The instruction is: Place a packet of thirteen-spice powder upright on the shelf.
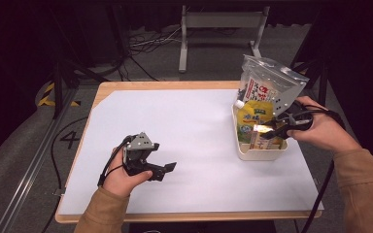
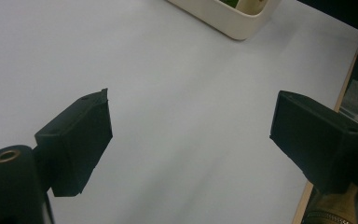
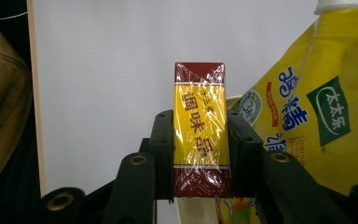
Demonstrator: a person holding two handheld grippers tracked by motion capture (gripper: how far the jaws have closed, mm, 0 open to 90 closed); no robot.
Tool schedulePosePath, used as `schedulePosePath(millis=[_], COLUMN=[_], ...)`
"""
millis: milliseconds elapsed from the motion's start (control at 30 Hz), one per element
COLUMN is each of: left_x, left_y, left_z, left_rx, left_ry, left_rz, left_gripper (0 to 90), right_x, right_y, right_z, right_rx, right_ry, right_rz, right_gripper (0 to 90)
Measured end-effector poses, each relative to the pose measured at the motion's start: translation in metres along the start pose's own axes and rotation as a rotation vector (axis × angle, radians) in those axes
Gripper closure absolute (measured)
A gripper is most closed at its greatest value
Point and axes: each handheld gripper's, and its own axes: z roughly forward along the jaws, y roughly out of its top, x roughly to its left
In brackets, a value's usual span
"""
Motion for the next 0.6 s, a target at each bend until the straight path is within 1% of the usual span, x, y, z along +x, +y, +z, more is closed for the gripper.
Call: schedulePosePath(millis=[333, 500, 533, 600], left_x=[0.0, 0.0, 0.0, 0.0], left_y=[0.0, 0.0, 0.0, 0.0], left_z=[0.0, 0.001, 0.001, 0.001], left_rx=[0.001, 0.0, 0.001, 0.0], left_ry=[0.0, 0.002, 0.001, 0.001], left_rz=[-0.001, -0.001, 0.003, -0.001], left_gripper=[13.0, 12.9, 12.9, 12.9], right_x=[0.001, 0.002, 0.002, 0.002], right_y=[0.0, 0.003, 0.003, 0.003], right_z=[-0.001, 0.006, 0.008, 0.012], right_rx=[-0.01, 0.01, 0.018, 0.025], right_ry=[0.009, 0.02, 0.02, 0.022], right_rz=[-0.016, -0.035, -0.037, -0.038], right_gripper=[68.5, 68.5, 68.4, 68.4])
